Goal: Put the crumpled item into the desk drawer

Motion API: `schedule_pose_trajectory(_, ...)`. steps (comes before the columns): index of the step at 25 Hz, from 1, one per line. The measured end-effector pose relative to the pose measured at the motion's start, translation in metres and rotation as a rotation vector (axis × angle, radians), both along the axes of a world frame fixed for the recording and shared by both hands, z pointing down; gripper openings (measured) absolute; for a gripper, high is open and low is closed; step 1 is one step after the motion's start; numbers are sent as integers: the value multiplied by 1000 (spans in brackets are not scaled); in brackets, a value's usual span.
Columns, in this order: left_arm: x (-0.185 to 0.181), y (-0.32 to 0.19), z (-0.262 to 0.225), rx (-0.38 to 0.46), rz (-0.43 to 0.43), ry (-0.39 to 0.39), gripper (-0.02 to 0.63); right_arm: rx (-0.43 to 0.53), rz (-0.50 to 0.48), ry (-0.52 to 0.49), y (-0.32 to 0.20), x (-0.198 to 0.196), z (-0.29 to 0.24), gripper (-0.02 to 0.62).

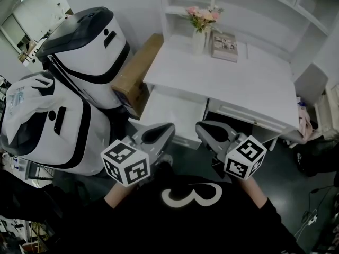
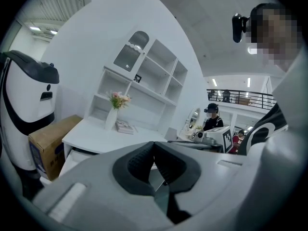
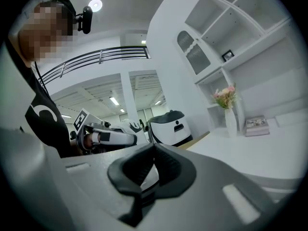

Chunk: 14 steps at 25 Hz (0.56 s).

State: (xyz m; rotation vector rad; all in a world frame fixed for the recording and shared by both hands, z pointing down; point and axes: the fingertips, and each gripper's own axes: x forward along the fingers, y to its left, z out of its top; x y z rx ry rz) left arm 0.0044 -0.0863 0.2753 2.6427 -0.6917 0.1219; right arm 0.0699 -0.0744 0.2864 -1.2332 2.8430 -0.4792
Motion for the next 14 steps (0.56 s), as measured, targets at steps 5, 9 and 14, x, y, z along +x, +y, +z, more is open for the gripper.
schedule_pose_trajectory(5,3,1,0,10,4,-4,9,-3,-2,-11,2,2,1,3)
schedule_pose_trajectory(9,4,1,0,10,3,-8,9,-11,0,-18,1,5,3,3)
schedule_pose_trajectory(14,4,-1,0,6,6,-12,9,-19,1,-28,-2,6,2,3)
